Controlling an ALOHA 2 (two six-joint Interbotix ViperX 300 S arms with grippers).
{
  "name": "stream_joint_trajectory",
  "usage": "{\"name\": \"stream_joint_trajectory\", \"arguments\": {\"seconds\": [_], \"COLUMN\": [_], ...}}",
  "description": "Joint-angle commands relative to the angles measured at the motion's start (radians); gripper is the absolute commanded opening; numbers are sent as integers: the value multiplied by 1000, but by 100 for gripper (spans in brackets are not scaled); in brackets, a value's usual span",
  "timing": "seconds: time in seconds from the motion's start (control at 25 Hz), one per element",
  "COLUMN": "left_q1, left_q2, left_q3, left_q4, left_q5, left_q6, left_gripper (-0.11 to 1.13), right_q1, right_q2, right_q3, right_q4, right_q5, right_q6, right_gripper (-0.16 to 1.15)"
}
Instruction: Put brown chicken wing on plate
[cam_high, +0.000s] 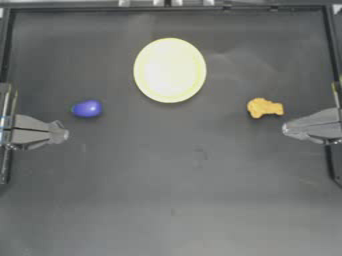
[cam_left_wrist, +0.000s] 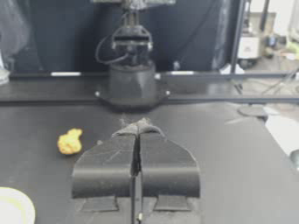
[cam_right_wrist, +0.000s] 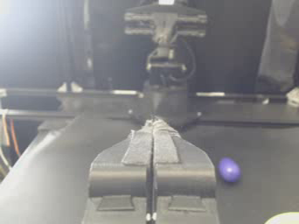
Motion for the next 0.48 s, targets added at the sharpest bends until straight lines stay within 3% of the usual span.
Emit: {"name": "stream_joint_trajectory", "arguments": {"seconds": [0.04, 0.12, 0.36, 0.48], "left_q1": [2, 0, 2, 2], "left_q2": [-44, -74, -77, -71], "left_q3": [29, 35, 15, 6], "left_q4": [-28, -26, -14, -17], "left_q5": [-18, -9, 28, 28], "left_q6": [0, 8, 34, 48], "left_gripper": [12, 4, 7, 16], "right_q1": [0, -6, -8, -15], "right_q2": [-2, -5, -5, -3], "right_q3": [9, 15, 3, -2], "right_q4": [2, 2, -11, -20], "right_q5": [-17, -14, -3, 0], "right_q6": [2, 0, -3, -6], "right_gripper": [-2, 2, 10, 19]}}
